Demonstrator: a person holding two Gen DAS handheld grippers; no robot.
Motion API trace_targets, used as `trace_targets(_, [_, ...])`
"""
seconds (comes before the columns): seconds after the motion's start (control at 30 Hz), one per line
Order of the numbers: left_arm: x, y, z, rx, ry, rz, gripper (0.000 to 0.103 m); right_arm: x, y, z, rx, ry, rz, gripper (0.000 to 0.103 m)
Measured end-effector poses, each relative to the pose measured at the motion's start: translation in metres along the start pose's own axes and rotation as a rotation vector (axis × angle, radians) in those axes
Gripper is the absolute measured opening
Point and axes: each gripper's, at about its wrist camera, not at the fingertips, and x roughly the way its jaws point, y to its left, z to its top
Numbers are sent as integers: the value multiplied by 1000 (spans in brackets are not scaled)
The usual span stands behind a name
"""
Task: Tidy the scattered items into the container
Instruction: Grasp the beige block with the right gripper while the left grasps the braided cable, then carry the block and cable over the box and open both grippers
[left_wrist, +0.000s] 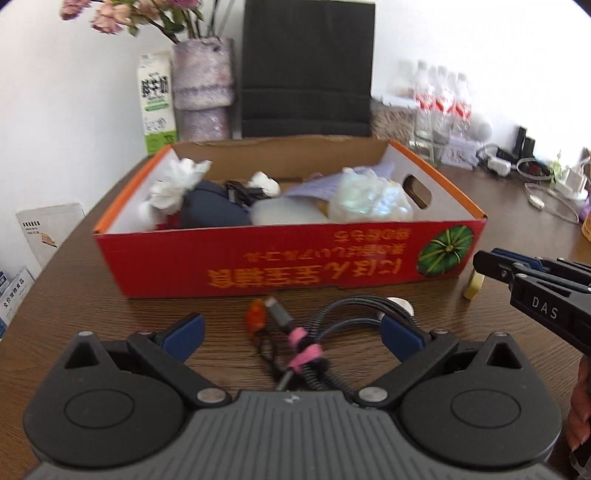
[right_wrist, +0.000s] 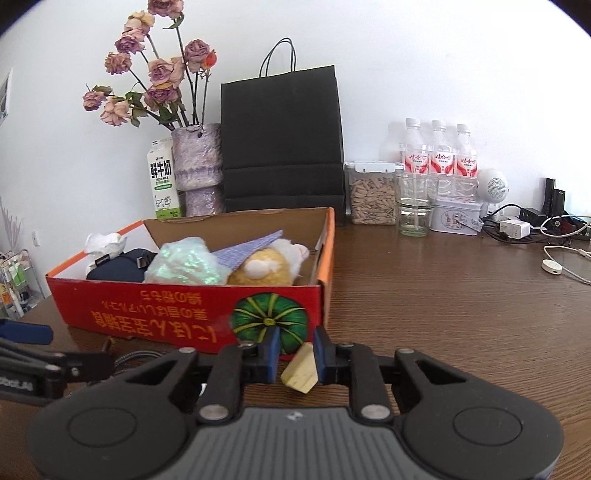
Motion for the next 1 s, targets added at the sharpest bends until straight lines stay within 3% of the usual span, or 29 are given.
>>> trace_targets(0.17, [15,-11,4,-22,81,-15,103,0,-19,-2,2,36,31,19])
trace_targets(0.23, [16,-10,2,-32,98,-16,103,-2,-25,-2,11,52,28,34])
trace_targets(0.3, [17,-7,0,-49,119,-19,103,-5,-31,-2,11,55,29,58])
trace_targets(0.4, [16,-1,-1,-76,139,-21,103,-12,-42,-2,24,38,5,73])
trace_targets(0.5, [15,1,-1,-70,142,-2,103,-7,-49,-1,29,73,8,77])
trace_targets(0.63, [15,0,1,-79,144,7,103,13,-42,2,31,148,46,74])
trace_targets(0.67, [15,0,2,-82,143,5,103,17,-40,3,38,157,59,69])
trace_targets(0.73, [16,-3,3,-80,145,7,103,27,-37,5,48,178,66,41])
trace_targets(0.77, [16,-4,3,-75,147,9,103,32,-38,5,53,194,69,10])
trace_targets(0.87, [18,-9,4,-55,153,12,103,26,-42,3,80,195,93,10])
trace_targets(1.0, [21,-18,6,-30,170,15,103,8,-41,1,56,122,82,10])
